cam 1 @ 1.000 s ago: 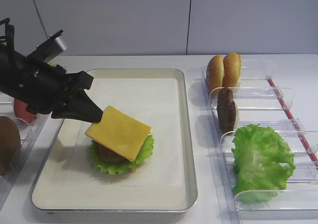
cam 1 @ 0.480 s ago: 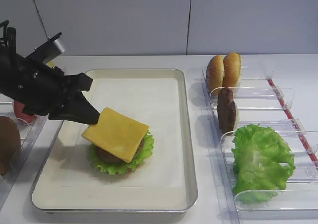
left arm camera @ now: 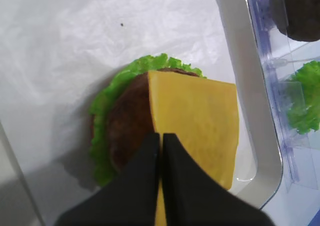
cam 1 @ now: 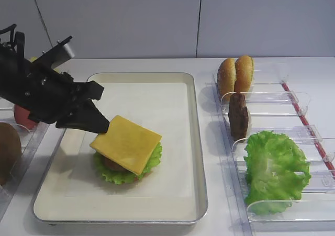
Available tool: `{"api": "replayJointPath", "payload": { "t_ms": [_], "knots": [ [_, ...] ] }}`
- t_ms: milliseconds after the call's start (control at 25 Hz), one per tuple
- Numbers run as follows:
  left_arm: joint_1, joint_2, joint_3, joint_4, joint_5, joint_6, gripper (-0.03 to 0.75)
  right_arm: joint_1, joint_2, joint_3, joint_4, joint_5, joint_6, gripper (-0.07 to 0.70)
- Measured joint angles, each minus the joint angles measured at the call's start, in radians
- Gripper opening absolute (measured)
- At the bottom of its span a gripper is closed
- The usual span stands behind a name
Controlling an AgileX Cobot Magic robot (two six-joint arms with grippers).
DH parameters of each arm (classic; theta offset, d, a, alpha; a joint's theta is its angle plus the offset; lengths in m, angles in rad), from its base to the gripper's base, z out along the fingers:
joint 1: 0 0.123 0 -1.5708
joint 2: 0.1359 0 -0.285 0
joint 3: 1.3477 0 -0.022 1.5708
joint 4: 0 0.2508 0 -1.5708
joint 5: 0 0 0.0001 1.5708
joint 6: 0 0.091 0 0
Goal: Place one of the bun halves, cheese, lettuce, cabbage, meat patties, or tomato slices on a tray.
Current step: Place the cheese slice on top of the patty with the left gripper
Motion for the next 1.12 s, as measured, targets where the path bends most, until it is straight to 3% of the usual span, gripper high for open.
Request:
{"api": "replayJointPath", "payload": {
  "t_ms": [400,520,600,680,840,1000,1120],
  "knots": [
    [0.000,0.015,0.000,0.044,-0.015,-0.047,-0.001,0.000,0.000,0.000,0.000,0.000,0.000,0.330],
    [-0.002,0.018,0.000,0.054,-0.013,-0.047,0.076,0.000,0.000,0.000,0.000,0.000,0.000,0.330],
    [-0.002,0.018,-0.005,0.054,0.000,-0.047,0.186,0.000,0.000,0.000,0.000,0.000,0.000,0.330],
    [-0.002,0.018,-0.026,0.059,0.029,-0.050,0.300,0.000,0.000,0.000,0.000,0.000,0.000,0.330],
    [-0.002,0.018,-0.112,0.156,0.122,-0.130,0.420,0.000,0.000,0.000,0.000,0.000,0.000,0.330],
    [-0.002,0.018,-0.247,0.367,0.283,-0.292,0.449,0.000,0.000,0.000,0.000,0.000,0.002,0.330],
    [-0.002,0.018,-0.335,0.463,0.323,-0.390,0.452,0.000,0.000,0.000,0.000,0.000,0.002,0.330]
  ]
}}
